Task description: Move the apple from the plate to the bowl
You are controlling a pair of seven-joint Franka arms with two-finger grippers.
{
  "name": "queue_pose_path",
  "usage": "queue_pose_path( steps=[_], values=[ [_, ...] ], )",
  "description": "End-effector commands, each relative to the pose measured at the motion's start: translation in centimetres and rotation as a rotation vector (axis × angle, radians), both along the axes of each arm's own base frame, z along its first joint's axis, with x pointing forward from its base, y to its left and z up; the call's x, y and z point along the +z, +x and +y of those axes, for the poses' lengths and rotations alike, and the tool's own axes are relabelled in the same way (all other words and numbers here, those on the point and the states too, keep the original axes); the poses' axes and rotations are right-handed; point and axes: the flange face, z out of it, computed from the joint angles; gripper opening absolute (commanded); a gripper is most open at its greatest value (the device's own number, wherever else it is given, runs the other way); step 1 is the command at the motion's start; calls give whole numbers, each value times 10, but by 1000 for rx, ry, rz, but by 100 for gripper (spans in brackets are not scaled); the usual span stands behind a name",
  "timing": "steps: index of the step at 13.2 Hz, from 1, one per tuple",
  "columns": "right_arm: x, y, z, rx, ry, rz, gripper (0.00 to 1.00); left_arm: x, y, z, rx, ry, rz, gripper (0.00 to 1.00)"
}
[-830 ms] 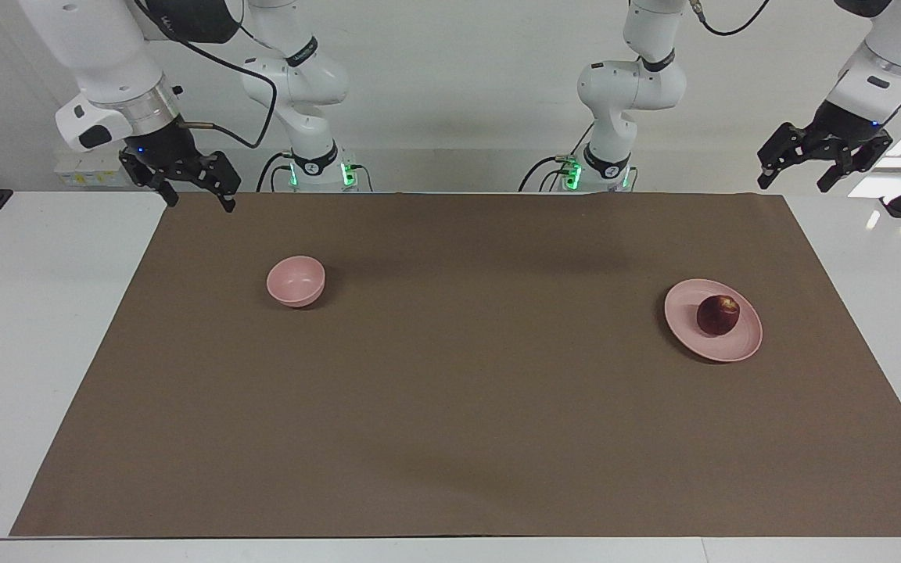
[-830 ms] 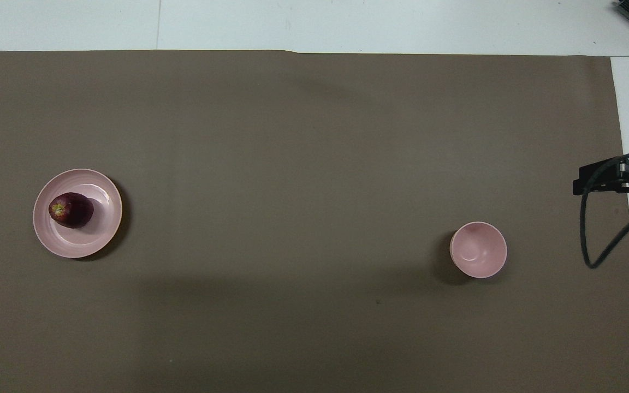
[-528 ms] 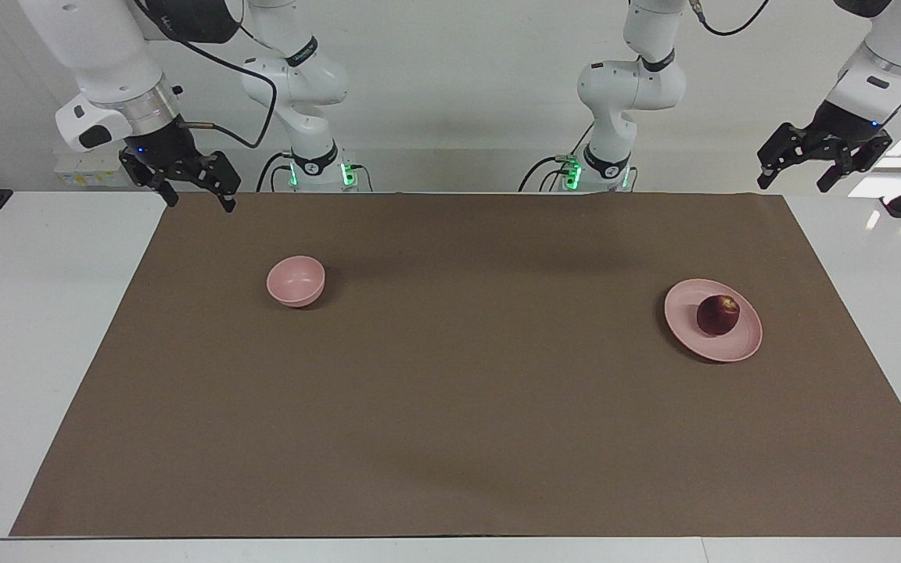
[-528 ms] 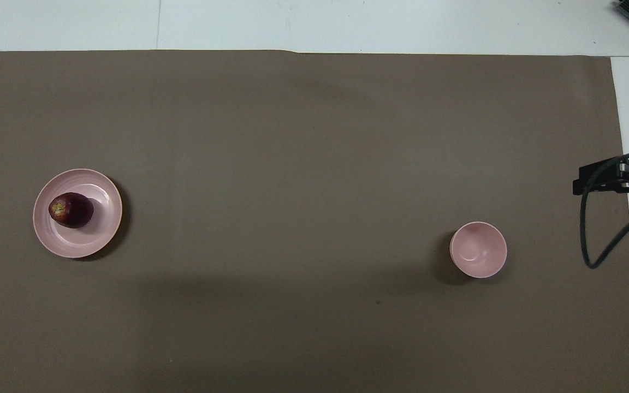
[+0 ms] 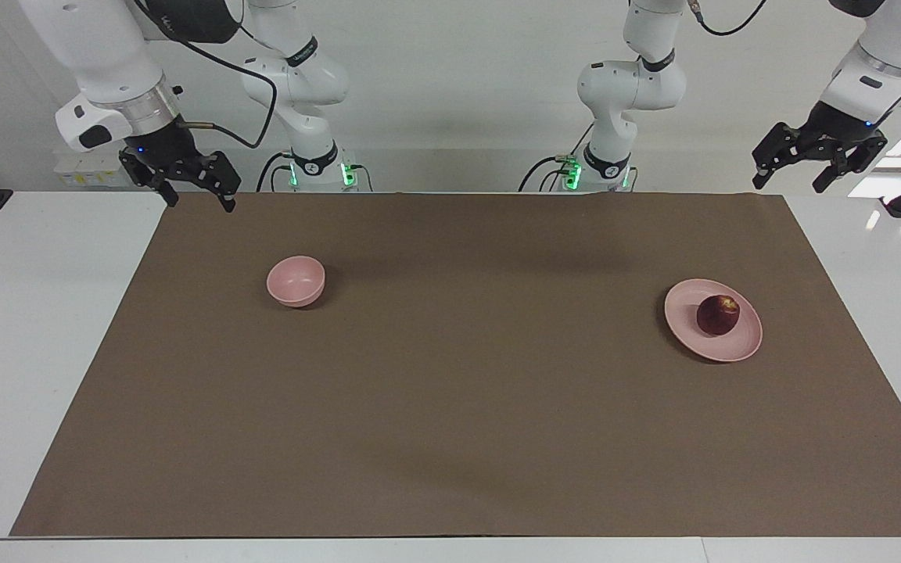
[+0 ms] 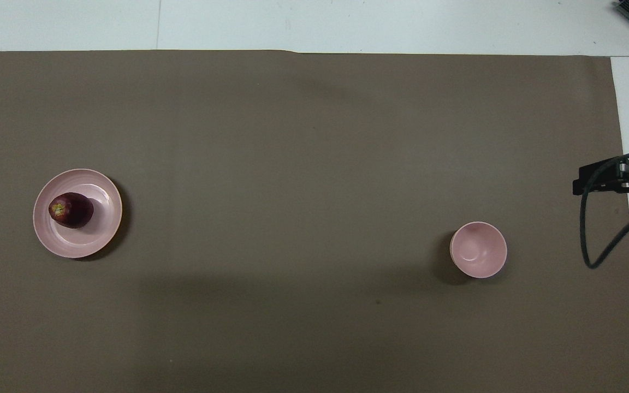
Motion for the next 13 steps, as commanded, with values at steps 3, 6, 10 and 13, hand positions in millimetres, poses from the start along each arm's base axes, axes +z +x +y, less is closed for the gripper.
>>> queue_pose_path(
  steps=[3,6,10,13],
  values=[
    [1,-8,2,-5,4,-1,100,-11,1,-2,-8,5,-51,100],
    [1,-8,4,0,3,-1,100,-41,10,5,7,4,-68,100],
    [0,-9,4,2,2,10,100,-104,20,7,-5,6,-94,100],
    [0,-9,4,-2,2,12,100,-144,21,17,-4,10,-110,100]
  ],
)
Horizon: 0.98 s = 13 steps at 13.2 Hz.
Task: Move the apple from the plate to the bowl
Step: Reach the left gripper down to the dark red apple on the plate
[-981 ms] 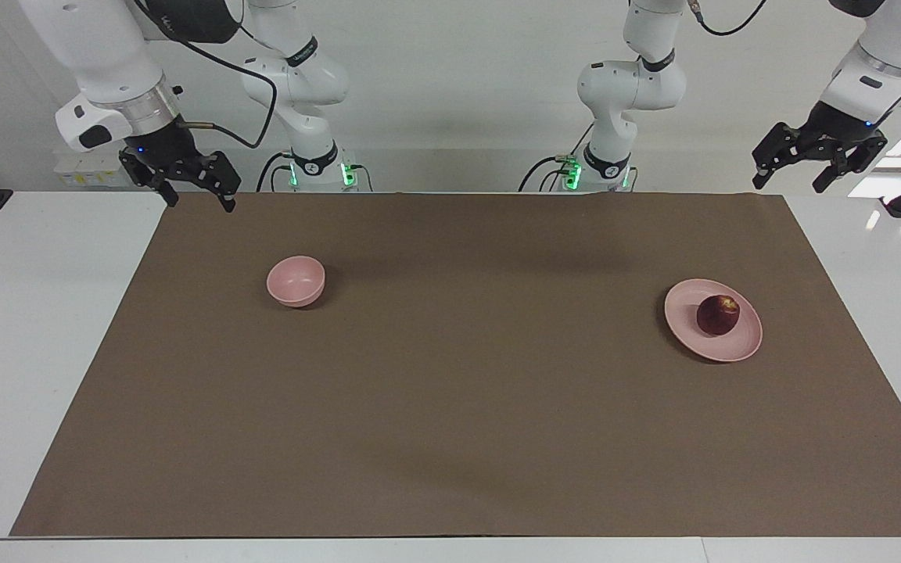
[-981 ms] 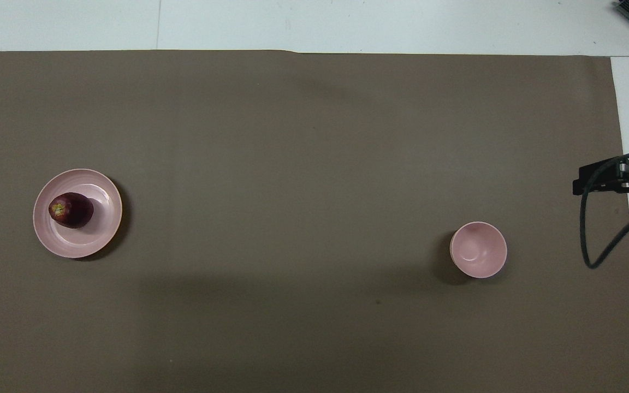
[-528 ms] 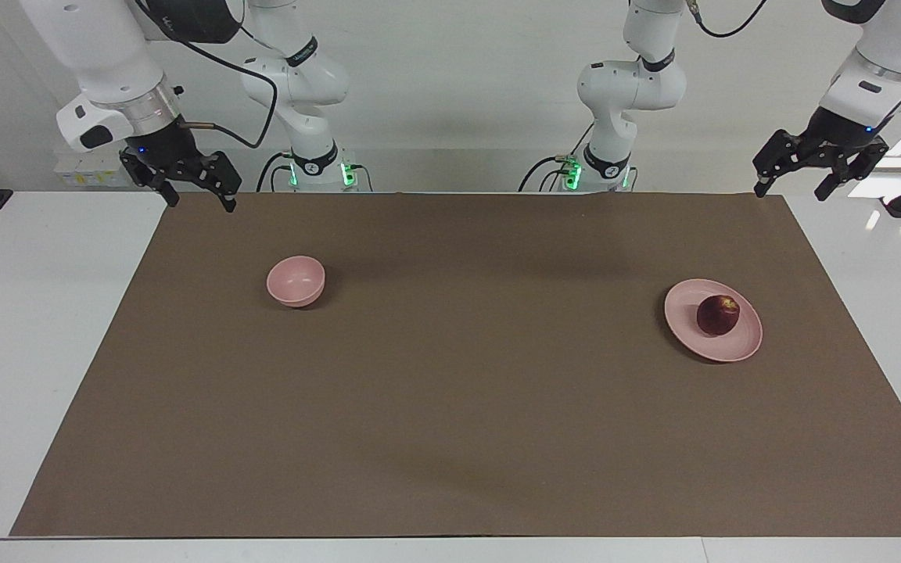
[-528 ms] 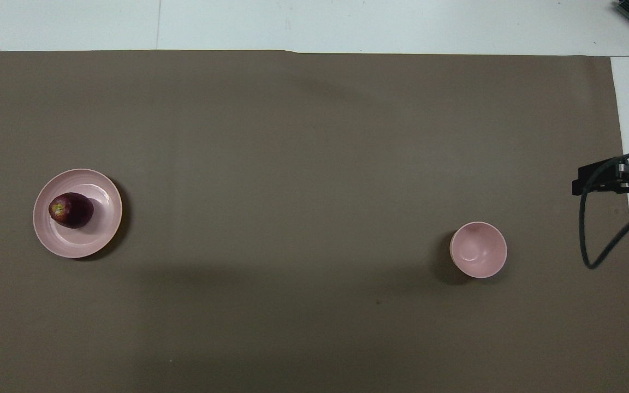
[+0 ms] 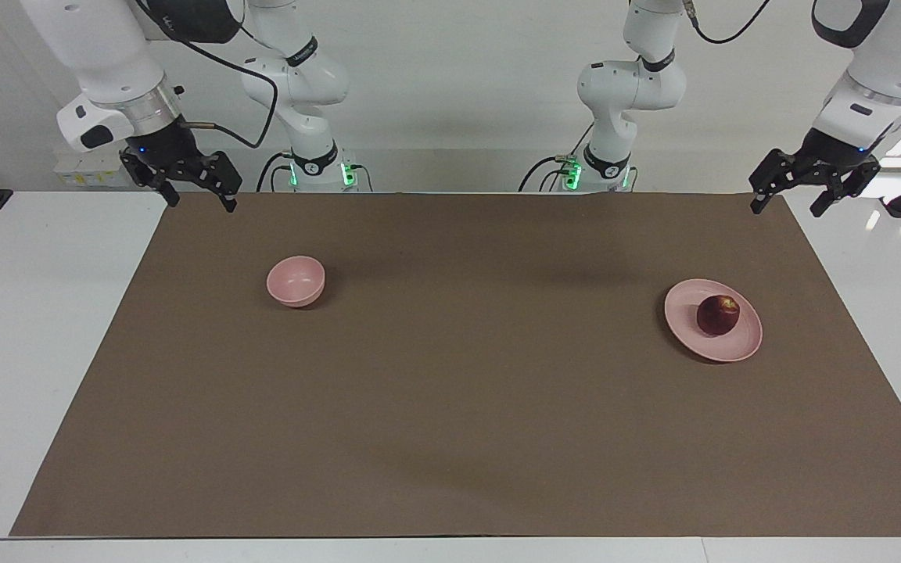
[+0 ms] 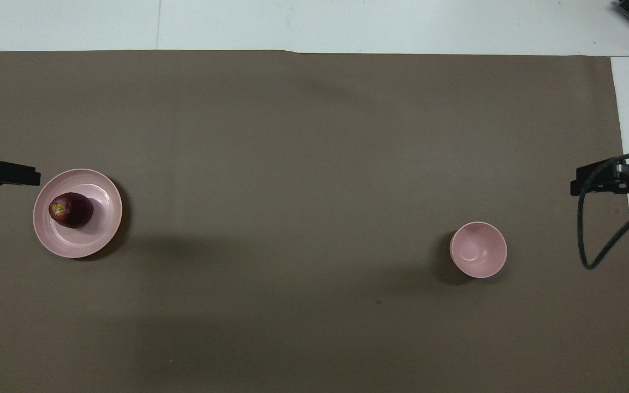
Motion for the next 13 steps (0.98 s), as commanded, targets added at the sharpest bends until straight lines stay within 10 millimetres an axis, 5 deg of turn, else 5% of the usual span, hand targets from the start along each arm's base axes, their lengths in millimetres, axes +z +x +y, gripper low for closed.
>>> queue_pose_path(
  steps=[1,5,9,13],
  values=[
    [0,-11,2,-8,2,12,100,-30,-10,10,-20,6,-18,100],
    [-5,-20,-3,-14,6,26,100,-87,-12,33,-4,15,-38,100],
    [-16,-38,5,-20,10,32,100,-152,-13,33,0,28,-37,100],
    [-31,-39,8,-17,8,20,100,-189,-16,32,7,31,-48,100]
  ],
)
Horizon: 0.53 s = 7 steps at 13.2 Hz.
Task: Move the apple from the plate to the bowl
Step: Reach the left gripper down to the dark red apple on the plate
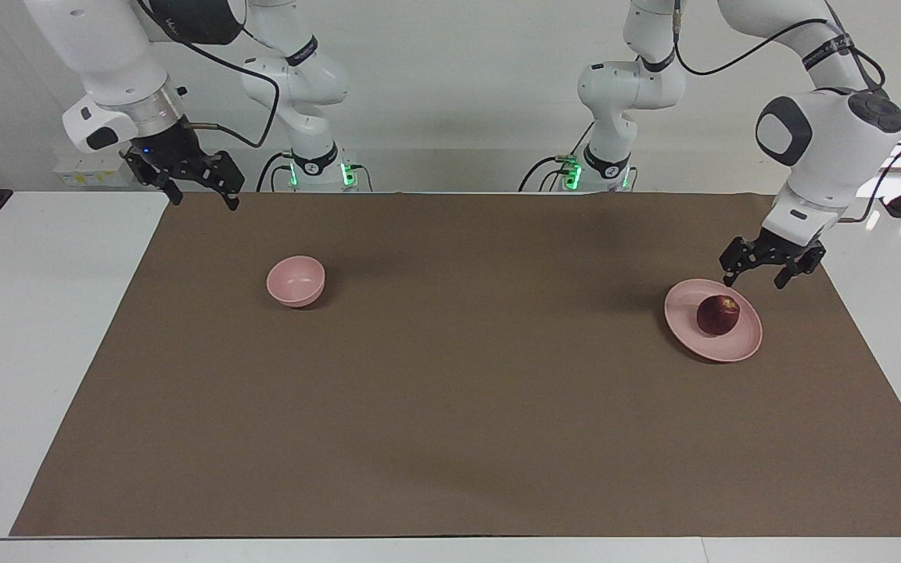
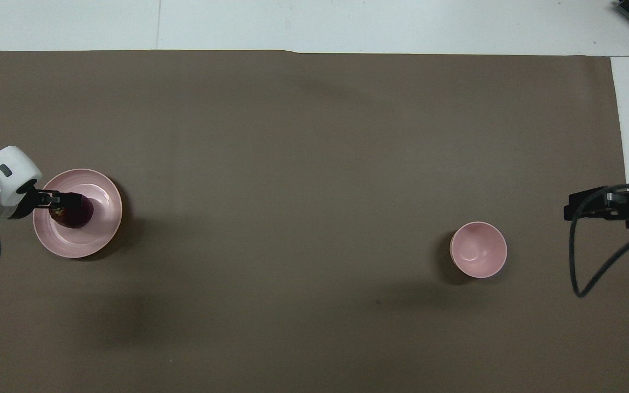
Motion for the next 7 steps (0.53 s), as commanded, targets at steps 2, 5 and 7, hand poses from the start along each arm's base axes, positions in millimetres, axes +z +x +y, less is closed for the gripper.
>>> queue_pose_path(
  steps=[2,5,7],
  values=[
    [-30,-8,13,2,18,23,100,-21,-12,0,3,-5,-21,100],
    [-62,-8,36,31,47,45,100,-20,-13,1,3,-5,-21,66],
    [-84,-7,47,-1,154,84,100,-20,-10,1,0,-2,-29,14]
  ],
)
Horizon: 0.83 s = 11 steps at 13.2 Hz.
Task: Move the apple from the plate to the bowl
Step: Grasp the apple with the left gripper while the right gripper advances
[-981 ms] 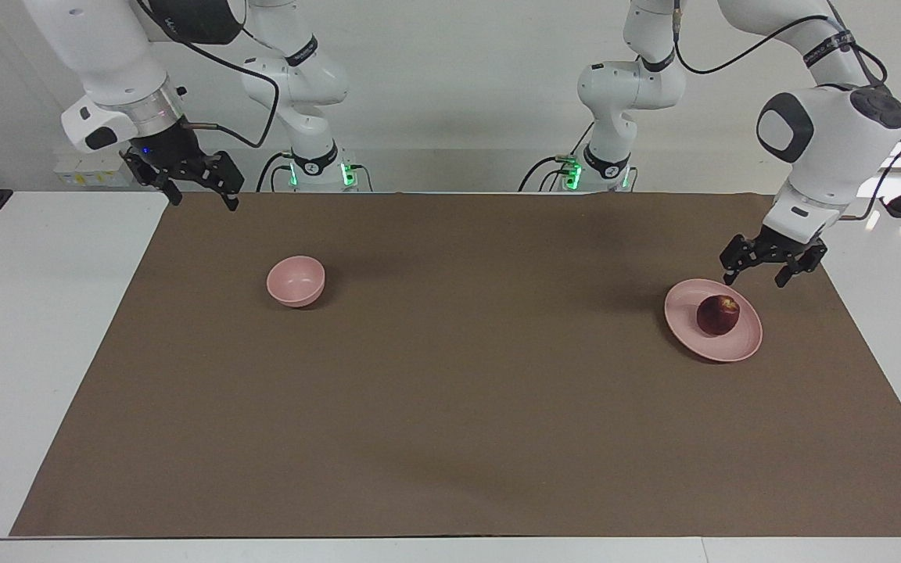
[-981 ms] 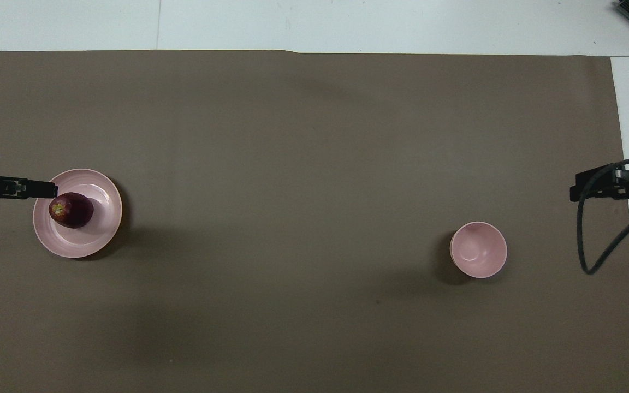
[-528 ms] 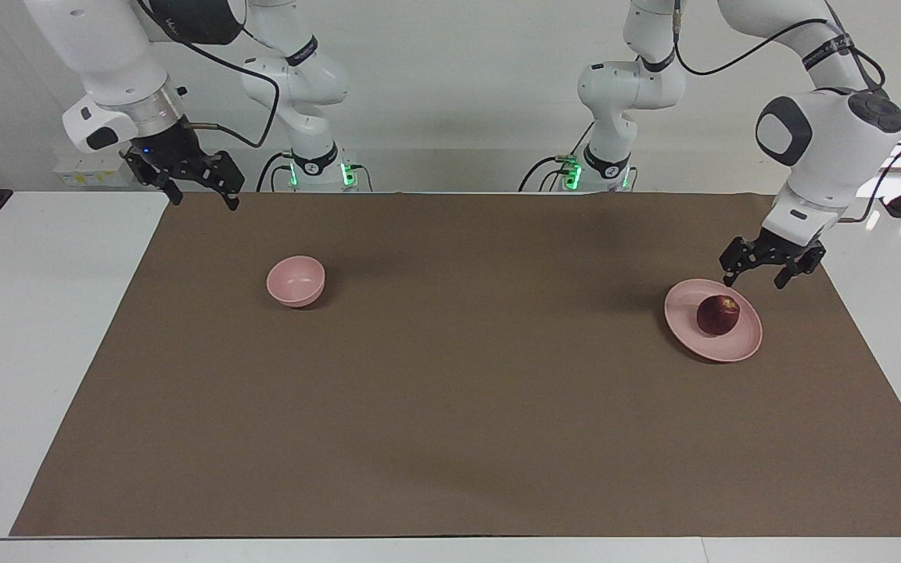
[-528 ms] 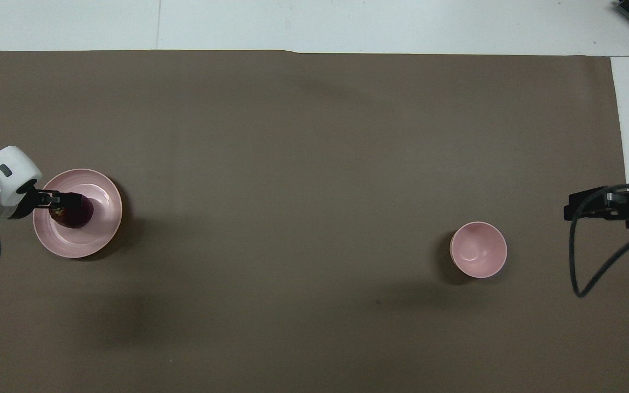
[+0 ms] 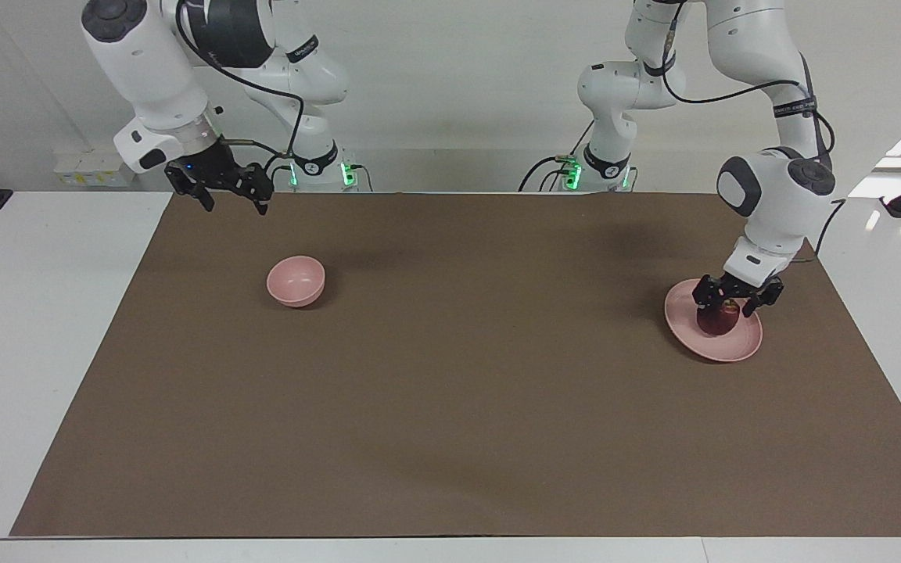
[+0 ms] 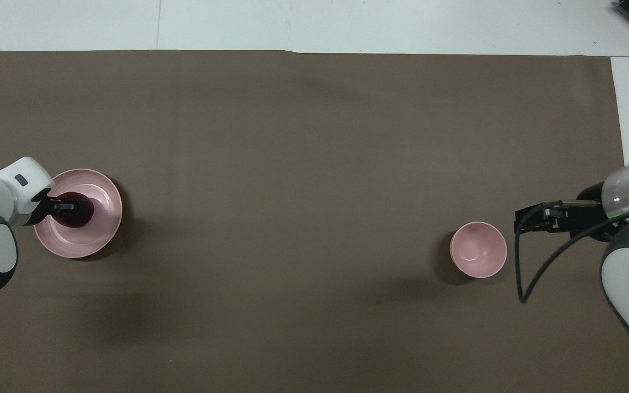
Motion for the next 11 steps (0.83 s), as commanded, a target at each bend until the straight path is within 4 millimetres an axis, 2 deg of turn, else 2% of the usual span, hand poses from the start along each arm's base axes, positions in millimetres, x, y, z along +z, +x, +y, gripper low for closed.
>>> queue_pose_path(
  steps=[1,3,5,8,11],
  values=[
    [-26,-6,10,-96,116,40,100,3,-1,1,-5,-1,-29,0],
    [-39,-8,43,-167,130,68,100,7,1,1,-3,-3,-25,0],
    [-44,-11,71,-319,167,120,100,19,1,-3,-5,-6,-43,0],
    [-46,-10,108,-500,188,163,100,53,0,-16,-18,-29,-46,0],
    [-53,-7,135,-687,281,259,100,95,6,-56,20,-229,-16,0]
  ],
)
